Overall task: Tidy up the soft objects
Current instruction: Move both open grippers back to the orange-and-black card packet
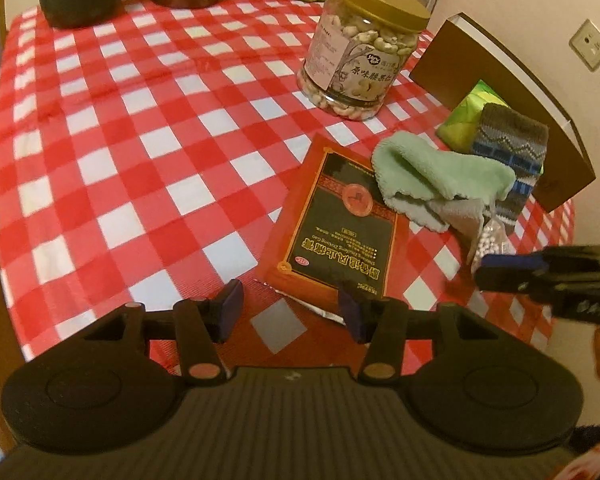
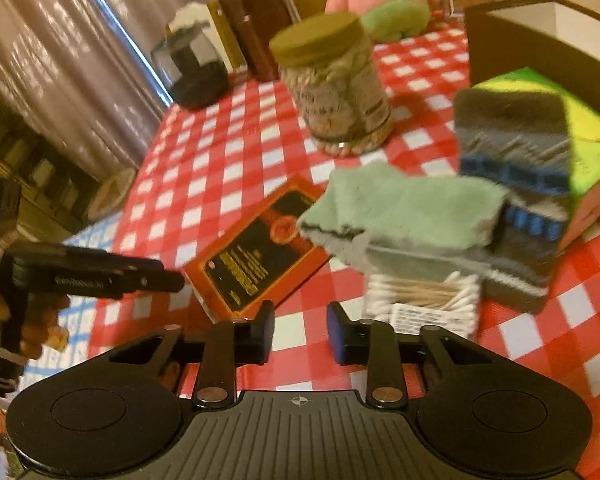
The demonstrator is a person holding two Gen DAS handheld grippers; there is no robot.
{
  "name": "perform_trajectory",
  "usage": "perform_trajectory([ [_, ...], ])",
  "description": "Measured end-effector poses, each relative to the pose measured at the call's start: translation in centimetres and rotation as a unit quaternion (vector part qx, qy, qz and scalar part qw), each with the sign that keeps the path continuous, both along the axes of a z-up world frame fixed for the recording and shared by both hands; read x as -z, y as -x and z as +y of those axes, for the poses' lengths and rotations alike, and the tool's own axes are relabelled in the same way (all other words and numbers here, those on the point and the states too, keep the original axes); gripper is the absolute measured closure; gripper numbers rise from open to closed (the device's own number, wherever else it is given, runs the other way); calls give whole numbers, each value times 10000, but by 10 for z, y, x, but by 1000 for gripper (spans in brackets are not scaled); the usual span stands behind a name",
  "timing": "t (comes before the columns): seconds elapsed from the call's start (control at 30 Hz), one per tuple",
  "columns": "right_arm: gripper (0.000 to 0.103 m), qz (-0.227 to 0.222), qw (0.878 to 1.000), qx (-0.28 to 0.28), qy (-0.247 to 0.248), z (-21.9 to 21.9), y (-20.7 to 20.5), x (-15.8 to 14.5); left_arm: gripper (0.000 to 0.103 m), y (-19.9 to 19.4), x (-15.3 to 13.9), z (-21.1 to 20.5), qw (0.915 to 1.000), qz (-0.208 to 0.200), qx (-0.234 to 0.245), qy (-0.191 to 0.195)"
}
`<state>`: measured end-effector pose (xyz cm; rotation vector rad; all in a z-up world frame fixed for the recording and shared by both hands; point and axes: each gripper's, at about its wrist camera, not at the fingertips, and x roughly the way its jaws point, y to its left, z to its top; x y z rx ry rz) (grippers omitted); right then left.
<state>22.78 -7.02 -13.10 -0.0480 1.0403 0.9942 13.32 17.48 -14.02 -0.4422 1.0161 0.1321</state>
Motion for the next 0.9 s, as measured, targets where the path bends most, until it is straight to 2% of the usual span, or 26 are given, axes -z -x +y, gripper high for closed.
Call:
perform_trajectory([
  [0.2,79,-145,9994,21,323,24,-3,20,55,-1,10,11,9984,-90,-233,511],
  [0.47,79,-855,9942,-372,536,55,4,30,55,-2,14,19,9955,-261,-410,815],
  [0.77,79,-810,9944,-491,478,59,3,39,56,-4,24,25,9849,-548,-669,1500],
  [0.9,79,-866,9936,-537,489,59,5,38,55,-5,26,25,9812,-629,-769,1655],
])
